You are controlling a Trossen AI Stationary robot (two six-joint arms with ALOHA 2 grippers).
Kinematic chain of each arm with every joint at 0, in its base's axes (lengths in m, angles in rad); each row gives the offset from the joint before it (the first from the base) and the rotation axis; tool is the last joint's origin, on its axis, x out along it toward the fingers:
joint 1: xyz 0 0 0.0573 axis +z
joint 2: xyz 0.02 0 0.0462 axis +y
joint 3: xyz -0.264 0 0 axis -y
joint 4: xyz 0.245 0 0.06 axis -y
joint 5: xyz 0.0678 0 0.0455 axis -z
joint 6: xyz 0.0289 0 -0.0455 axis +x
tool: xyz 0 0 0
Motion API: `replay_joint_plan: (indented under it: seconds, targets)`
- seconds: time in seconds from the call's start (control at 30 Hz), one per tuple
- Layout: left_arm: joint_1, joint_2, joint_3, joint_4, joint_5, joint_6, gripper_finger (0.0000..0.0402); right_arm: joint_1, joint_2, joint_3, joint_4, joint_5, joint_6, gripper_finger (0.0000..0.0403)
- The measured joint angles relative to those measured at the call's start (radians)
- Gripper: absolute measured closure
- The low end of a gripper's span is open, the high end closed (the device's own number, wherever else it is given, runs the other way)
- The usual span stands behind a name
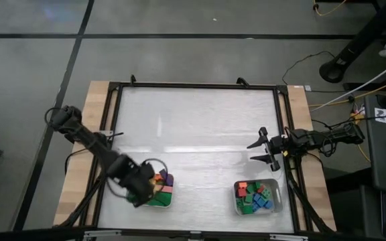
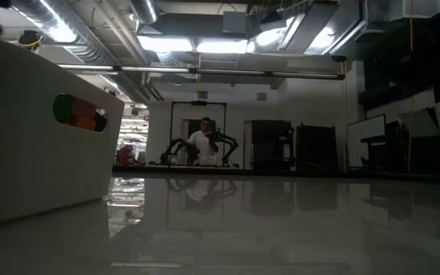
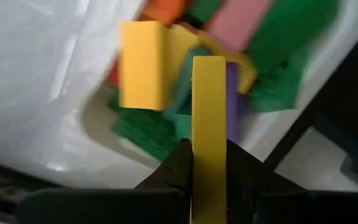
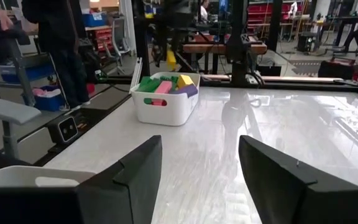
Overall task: Sort blocks by size
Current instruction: Put the rectangular yellow block into the white bin, then return to Home Position
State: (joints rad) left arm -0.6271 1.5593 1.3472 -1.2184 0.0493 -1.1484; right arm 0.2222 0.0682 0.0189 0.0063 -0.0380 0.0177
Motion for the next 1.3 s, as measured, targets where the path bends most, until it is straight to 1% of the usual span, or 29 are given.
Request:
replay_joint_plan:
  seconds: [0.13, 0.23, 0.33, 0.47, 0.57, 0.63, 0.73, 0.83, 1.0, 1.1, 1.17, 1.2, 1.3]
  targets:
    - [-0.095, 0.022, 0.0, 0.042, -0.096, -0.112, 0.0352, 0.0, 0.0, 0.0, -0.002, 0.001, 0.0, 0.0189]
    - [-0.142, 0.047, 0.0, 0.056, -0.17, -0.166, 0.0331, 0.0, 0.0, 0.0, -0.003, 0.001, 0.0, 0.0189]
    - [-0.162, 0.075, 0.0, 0.055, -0.224, -0.207, 0.0306, 0.0, 0.0, 0.0, -0.003, 0.002, 0.0, 0.0189]
    - [-0.165, 0.102, 0.0, 0.052, -0.231, -0.198, 0.0273, 0.0, 0.0, 0.0, -0.003, 0.002, 0.001, 0.0189]
    - [-0.159, 0.102, 0.0, 0.051, -0.235, -0.111, 0.0257, 0.0, 0.0, 0.0, -0.003, 0.003, 0.002, 0.0189]
    - [-0.153, 0.09, 0.0, 0.046, -0.275, -0.073, 0.0253, 0.0, 0.0, 0.0, -0.003, 0.003, 0.003, 0.0189]
    - [-0.155, 0.053, 0.0, 0.046, -0.457, -0.013, 0.0251, 0.0, 0.0, 0.0, -0.004, 0.004, 0.003, 0.0189]
    - [-0.167, -0.002, 0.0, 0.047, -0.647, 0.102, 0.0255, 0.0, 0.0, 0.0, -0.006, 0.004, 0.003, 0.0189]
    - [-0.162, -0.129, 0.0, -0.009, -0.87, 0.325, 0.0265, 0.0, 0.0, 0.0, -0.007, 0.007, 0.003, 0.0189]
    - [-0.133, -0.207, 0.0, -0.055, -1.044, 0.442, 0.0269, 0.0, 0.0, 0.0, -0.007, 0.015, 0.003, 0.0189]
    - [-0.102, -0.265, 0.0, -0.091, -1.12, 0.513, 0.027, 0.0, 0.0, 0.0, -0.007, 0.021, 0.003, 0.0189]
    - [-0.082, -0.293, 0.0, -0.112, -1.14, 0.539, 0.0271, 0.0, 0.0, 0.0, -0.007, 0.025, 0.003, 0.0189]
    - [-0.017, -0.375, 0.0, -0.177, -1.195, 0.558, 0.0271, 0.0, 0.0, 0.0, -0.007, 0.027, 0.003, 0.0189]
